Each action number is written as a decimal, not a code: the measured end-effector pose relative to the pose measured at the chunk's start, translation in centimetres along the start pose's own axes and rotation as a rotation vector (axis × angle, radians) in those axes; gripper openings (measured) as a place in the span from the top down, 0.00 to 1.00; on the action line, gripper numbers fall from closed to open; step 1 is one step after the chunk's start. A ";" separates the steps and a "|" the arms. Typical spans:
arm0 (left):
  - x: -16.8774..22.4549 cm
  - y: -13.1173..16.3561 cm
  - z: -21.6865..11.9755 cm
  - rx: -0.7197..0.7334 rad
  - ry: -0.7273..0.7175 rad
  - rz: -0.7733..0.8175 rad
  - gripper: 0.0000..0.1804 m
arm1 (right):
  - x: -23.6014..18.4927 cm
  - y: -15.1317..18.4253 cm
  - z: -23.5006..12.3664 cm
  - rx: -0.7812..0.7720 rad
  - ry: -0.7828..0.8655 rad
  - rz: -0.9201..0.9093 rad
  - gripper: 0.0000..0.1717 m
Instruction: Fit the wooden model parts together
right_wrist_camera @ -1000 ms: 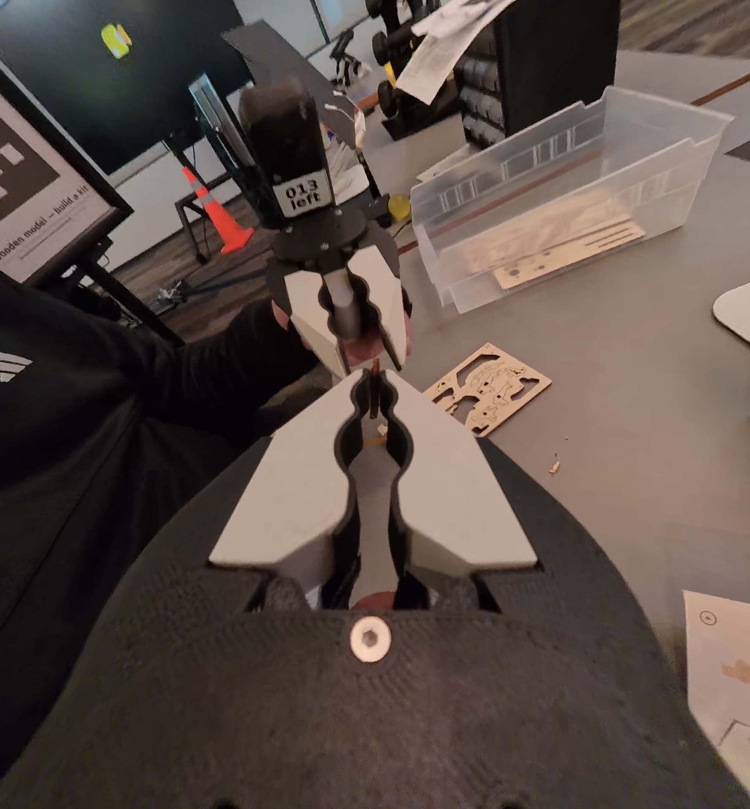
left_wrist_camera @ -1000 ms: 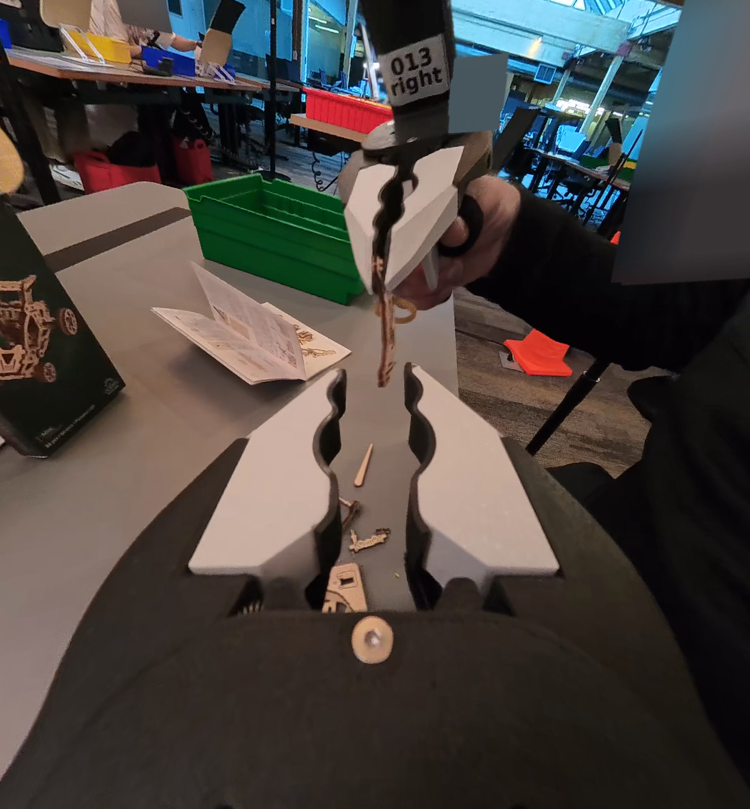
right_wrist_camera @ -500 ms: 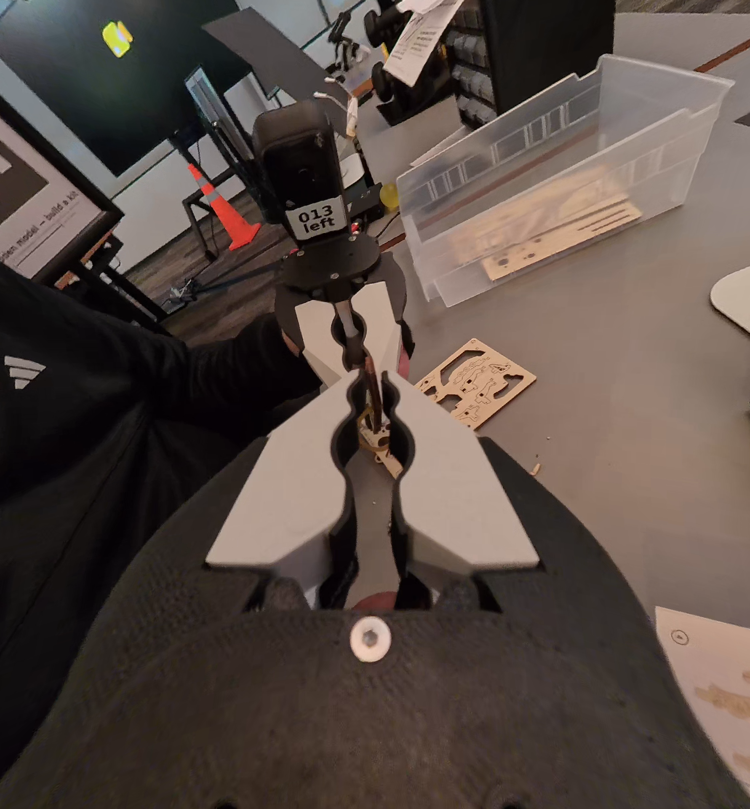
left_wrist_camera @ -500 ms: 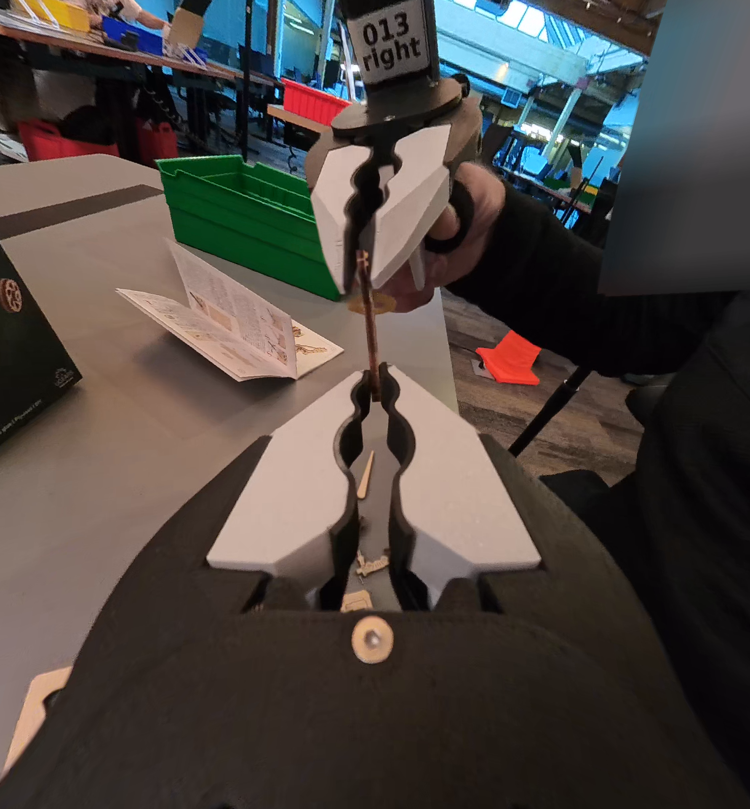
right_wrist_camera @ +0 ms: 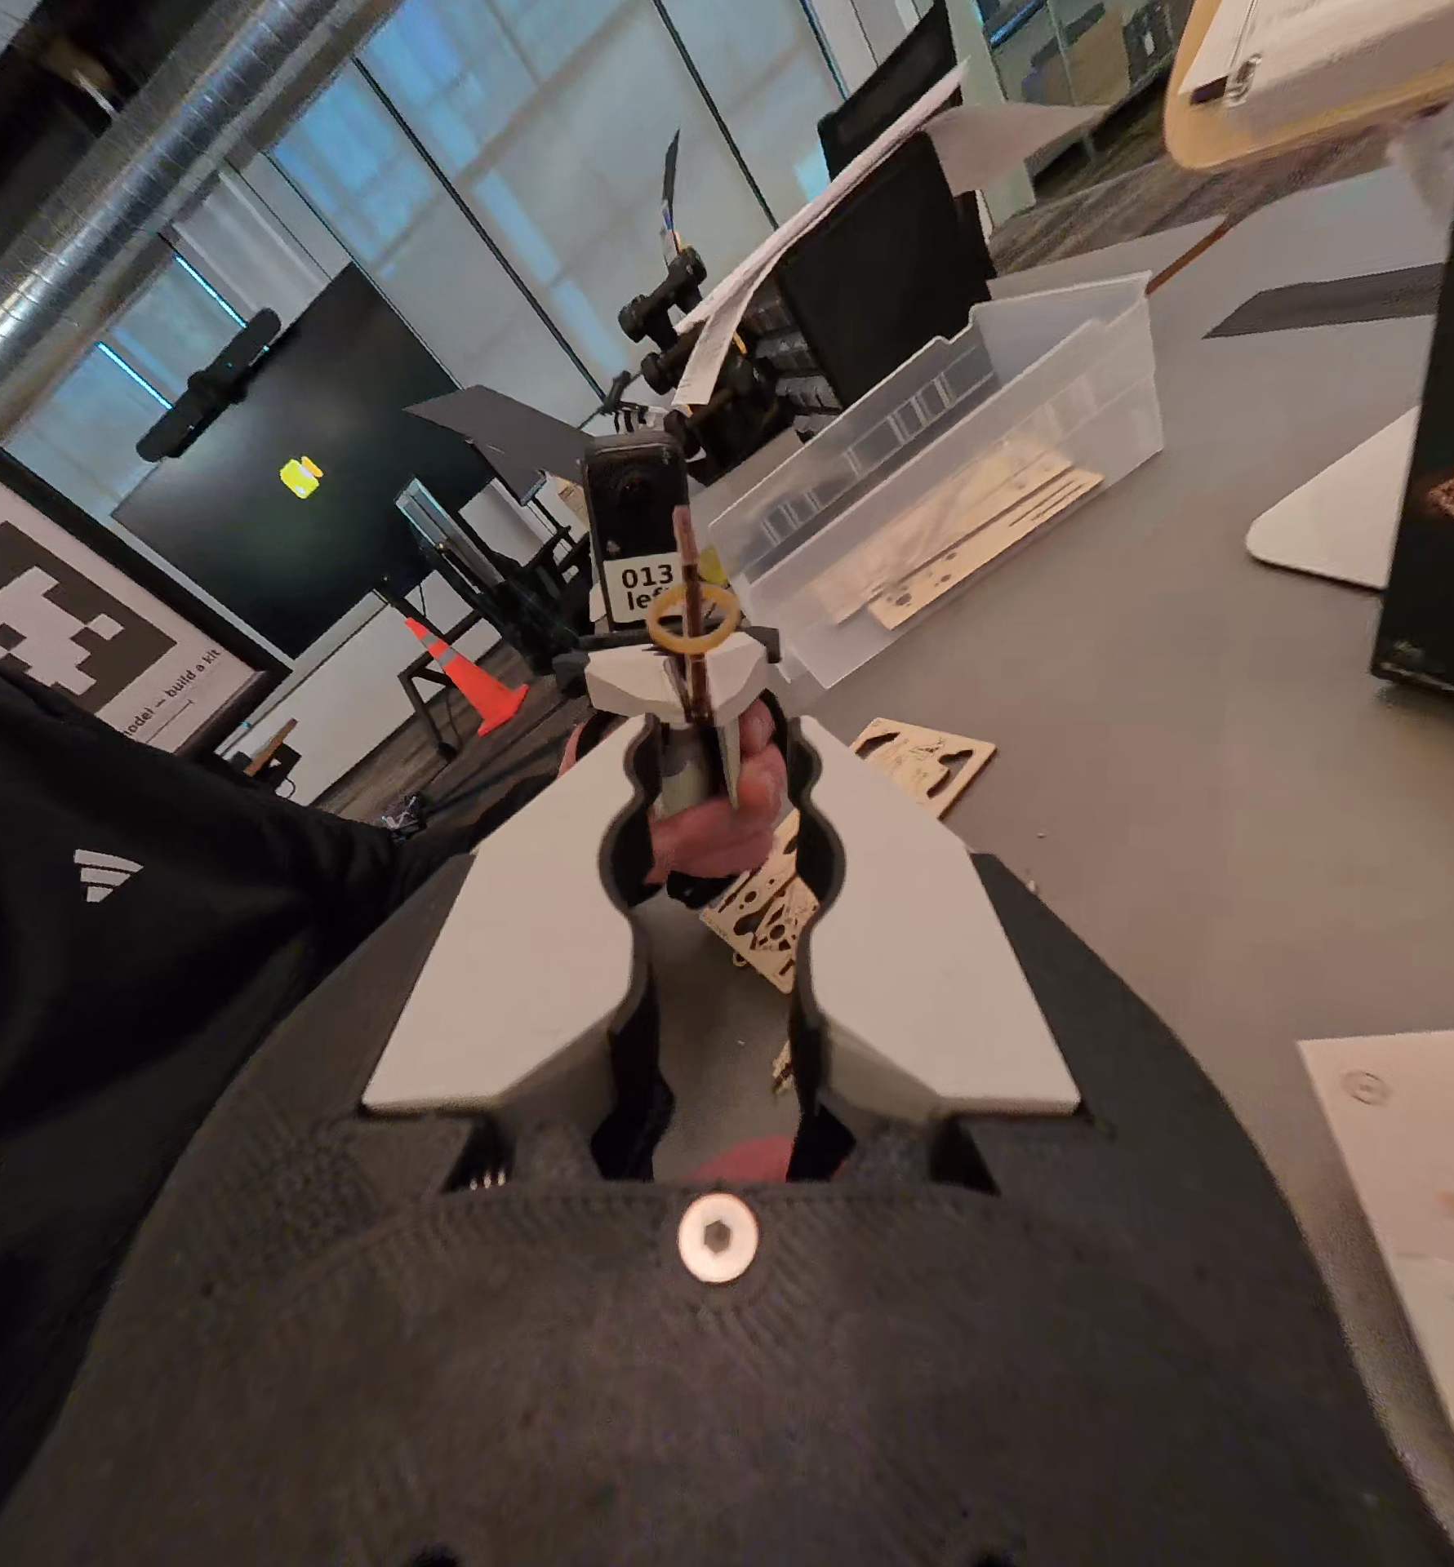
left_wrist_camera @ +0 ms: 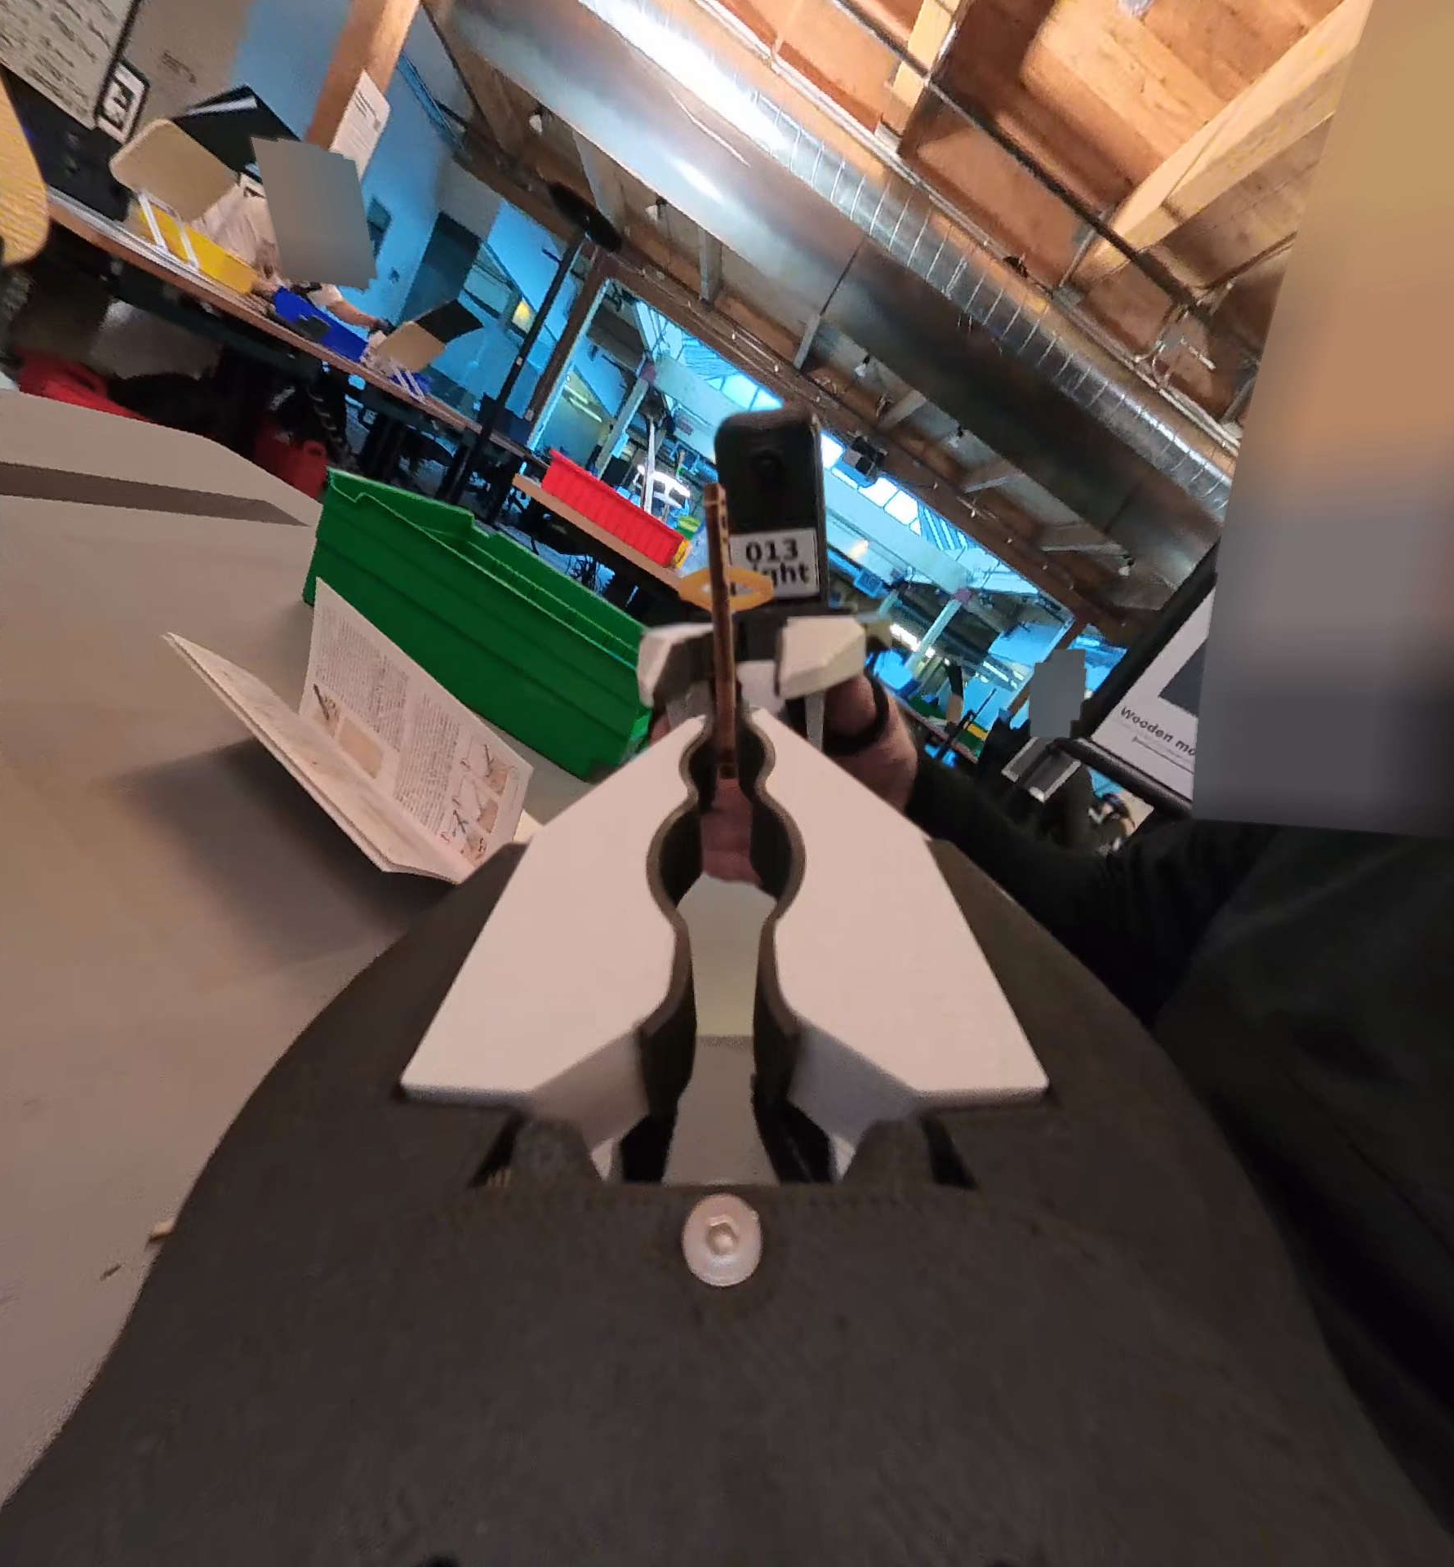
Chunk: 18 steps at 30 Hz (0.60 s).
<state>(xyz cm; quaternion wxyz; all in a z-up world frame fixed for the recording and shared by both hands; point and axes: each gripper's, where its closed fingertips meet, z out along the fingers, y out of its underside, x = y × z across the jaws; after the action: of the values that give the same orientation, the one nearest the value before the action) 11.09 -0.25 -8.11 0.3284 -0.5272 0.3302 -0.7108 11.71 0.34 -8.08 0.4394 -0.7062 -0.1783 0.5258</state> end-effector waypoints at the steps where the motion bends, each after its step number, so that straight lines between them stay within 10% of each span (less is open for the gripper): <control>1: 0.1 0.1 0.4 0.012 0.008 -0.010 1.00 | -0.2 0.2 0.4 0.014 -0.013 -0.002 0.84; 18: -2.1 0.7 -0.1 -0.078 -0.121 0.040 0.83 | 0.6 -0.9 -0.6 0.019 0.105 -0.172 1.00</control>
<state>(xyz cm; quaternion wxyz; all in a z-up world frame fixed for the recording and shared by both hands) 11.55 1.07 -9.87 0.3408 -0.5749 0.3476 -0.6576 12.71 1.03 -7.68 0.4984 -0.7106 -0.2101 0.4499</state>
